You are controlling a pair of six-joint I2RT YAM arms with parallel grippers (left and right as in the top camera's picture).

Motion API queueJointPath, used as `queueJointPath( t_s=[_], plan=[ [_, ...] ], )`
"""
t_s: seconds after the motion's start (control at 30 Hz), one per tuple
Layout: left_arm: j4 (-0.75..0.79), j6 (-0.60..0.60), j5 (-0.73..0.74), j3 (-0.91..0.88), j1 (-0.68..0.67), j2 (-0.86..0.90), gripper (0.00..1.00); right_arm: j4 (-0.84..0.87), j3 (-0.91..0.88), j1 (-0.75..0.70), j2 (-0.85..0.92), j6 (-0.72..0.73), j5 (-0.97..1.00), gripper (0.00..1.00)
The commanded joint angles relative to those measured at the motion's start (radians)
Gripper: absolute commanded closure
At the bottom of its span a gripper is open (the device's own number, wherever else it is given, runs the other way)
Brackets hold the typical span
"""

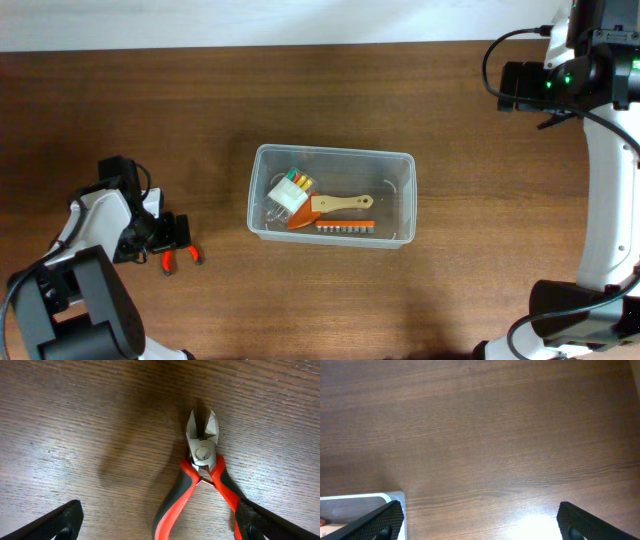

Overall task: Pack container
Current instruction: 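Move the left gripper down over the red pliers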

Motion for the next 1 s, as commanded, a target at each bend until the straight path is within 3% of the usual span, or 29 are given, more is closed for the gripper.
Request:
queueJointPath(
  t_s=[0.0, 0.47, 0.97],
  plan=[
    [-0.014, -0.036, -0.03, -0.063, 0.026, 0.058, 0.01, 0.003, 0.0, 0.0, 0.0, -0.01, 0.003, 0.01],
    [-0.062, -0.035, 0.022, -0.038, 0.112, -0.096, 0.01, 0.003, 0.0, 0.0, 0.0, -0.02, 0.025, 0.01],
    [0.022, -0.035, 0.023, -0.063, 0.112, -0.074, 0.01, 0.002, 0.0, 0.0, 0.0, -0.024, 0.025, 0.01]
  ],
)
